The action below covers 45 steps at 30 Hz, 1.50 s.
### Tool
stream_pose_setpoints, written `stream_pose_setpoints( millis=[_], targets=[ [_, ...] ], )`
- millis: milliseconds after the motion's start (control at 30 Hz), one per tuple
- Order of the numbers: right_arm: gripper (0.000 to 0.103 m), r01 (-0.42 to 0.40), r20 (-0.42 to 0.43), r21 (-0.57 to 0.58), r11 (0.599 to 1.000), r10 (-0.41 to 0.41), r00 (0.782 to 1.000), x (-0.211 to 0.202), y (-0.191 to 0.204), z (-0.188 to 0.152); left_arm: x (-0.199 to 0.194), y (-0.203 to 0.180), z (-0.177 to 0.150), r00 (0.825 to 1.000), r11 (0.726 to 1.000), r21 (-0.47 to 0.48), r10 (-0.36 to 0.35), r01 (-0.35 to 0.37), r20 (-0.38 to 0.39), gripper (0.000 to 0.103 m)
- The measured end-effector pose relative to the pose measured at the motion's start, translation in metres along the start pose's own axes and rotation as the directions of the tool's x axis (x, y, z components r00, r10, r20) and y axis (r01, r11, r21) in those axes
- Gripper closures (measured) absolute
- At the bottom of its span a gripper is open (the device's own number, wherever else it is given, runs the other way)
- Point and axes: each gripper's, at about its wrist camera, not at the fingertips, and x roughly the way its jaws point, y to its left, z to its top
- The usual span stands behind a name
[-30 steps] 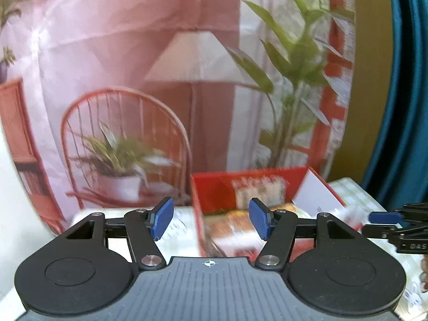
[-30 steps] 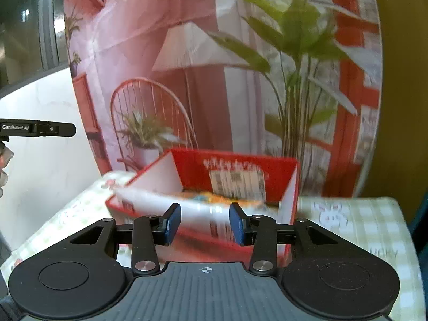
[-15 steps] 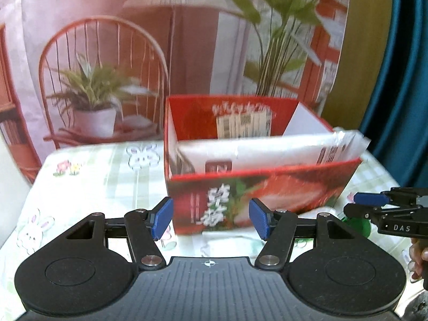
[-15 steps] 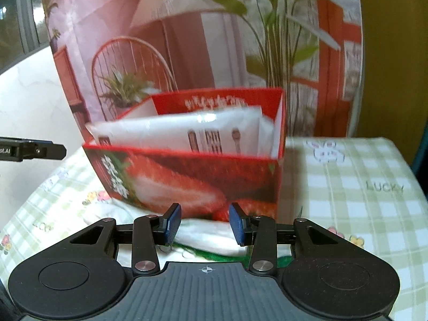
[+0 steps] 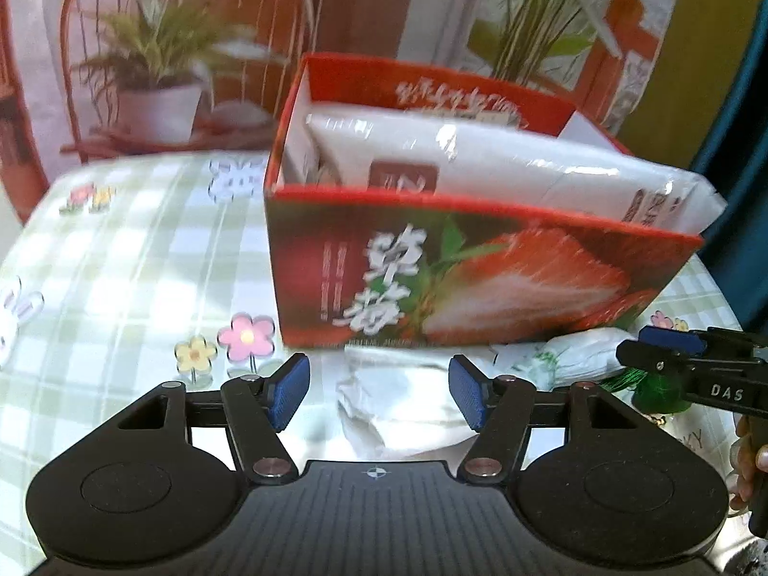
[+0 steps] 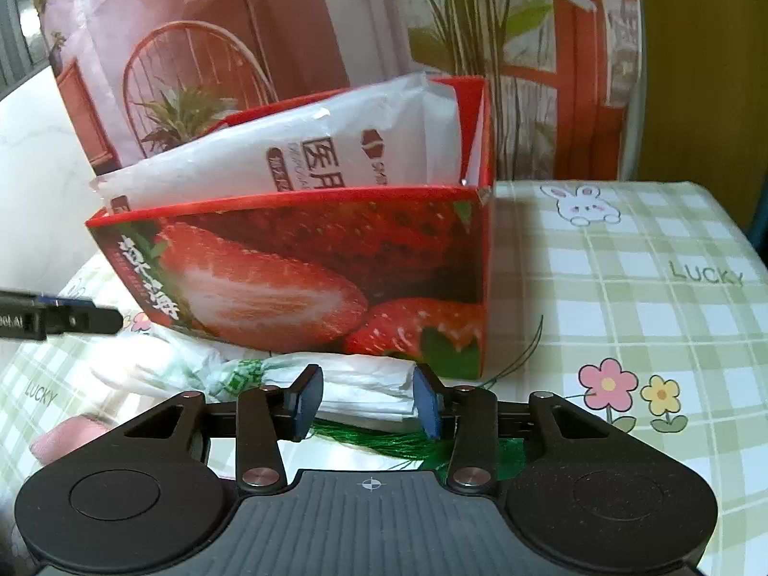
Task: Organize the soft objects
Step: 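Move both open grippers to the white crumpled tissue bag beside the box, then close both grippers on the white tissue bag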
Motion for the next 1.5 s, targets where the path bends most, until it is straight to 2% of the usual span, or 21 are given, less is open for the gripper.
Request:
stream_pose_setpoints(
  millis=[100,233,533,633,867,1100,1233,1500],
  targets=[
    [0.056,-0.005,-0.014,0.013,1.000,0.005,1.000,0.007,-0.004,0.003,0.008,0.005,-0.004,1.000,0.999,-0.033,-0.009,0.008,-0.028,0.034],
    [0.056,-0.005,-0.033,0.037,0.999,0.006,0.999,0.016,-0.009,0.005,0.014,0.012,-0.006,0.997,0.995,-0.095,-0.049,0.043,-0.057,0.033],
    [0.057,-0.033,-0.069,0.072,0.997,0.038,0.997,0.029,-0.010,0.005,0.019,0.007,-0.008,0.994,0.992,-0.102,-0.077,0.069,-0.074,0.035],
    [0.062,-0.056,-0.082,0.068,0.996,0.061,0.995,0.031,-0.004,0.004,0.018,0.006,-0.010,0.995,0.993,-0.098,-0.071,0.064,-0.071,0.041],
    [0.070,-0.072,-0.069,0.058,0.996,0.076,0.995,0.024,0.007,0.001,0.013,0.016,-0.013,0.997,0.991,-0.121,-0.057,0.049,-0.061,0.062],
    [0.083,-0.114,-0.031,0.084,0.990,0.117,0.993,0.005,0.007,-0.004,-0.002,0.031,-0.027,0.996,0.981,-0.175,-0.083,0.081,-0.006,0.077],
    [0.085,-0.144,-0.023,0.082,0.986,0.147,0.989,-0.005,0.011,-0.010,-0.009,0.038,-0.035,0.996,0.976,-0.197,-0.093,0.094,0.012,0.079],
    [0.086,-0.156,-0.010,0.047,0.987,0.156,0.988,-0.012,0.021,-0.013,-0.016,0.038,-0.046,0.996,0.978,-0.187,-0.088,0.090,0.018,0.079]
  ],
)
